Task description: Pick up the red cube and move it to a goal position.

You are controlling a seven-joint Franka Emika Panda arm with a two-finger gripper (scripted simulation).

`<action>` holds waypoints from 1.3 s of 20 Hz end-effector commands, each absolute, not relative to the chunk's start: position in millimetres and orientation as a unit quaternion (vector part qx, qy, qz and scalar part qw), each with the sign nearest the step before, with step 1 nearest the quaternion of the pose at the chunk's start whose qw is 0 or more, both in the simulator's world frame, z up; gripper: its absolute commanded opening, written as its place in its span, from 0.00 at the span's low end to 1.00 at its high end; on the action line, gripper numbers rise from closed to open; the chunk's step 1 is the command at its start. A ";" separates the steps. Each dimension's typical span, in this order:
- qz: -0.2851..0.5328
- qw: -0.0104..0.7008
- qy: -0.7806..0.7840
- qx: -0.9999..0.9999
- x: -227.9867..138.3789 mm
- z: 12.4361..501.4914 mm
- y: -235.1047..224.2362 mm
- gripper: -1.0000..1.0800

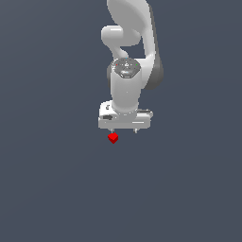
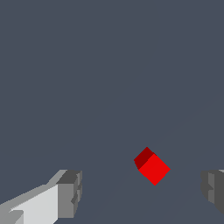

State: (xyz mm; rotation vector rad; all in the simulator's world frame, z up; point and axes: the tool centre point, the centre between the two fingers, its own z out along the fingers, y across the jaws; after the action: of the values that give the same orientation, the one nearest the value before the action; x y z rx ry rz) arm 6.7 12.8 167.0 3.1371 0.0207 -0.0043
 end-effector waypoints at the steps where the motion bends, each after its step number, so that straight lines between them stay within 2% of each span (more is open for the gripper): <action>1: -0.001 0.002 0.007 1.000 6.7 167.0 12.8 0.96; 13: -0.001 0.002 -0.056 0.998 1.2 143.3 0.8 0.96; 26: 0.000 0.002 -0.250 0.968 -25.3 68.2 -31.0 0.96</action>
State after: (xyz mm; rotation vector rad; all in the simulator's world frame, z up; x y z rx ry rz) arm -21.5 -27.6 77.4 3.0562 -0.7096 -0.0017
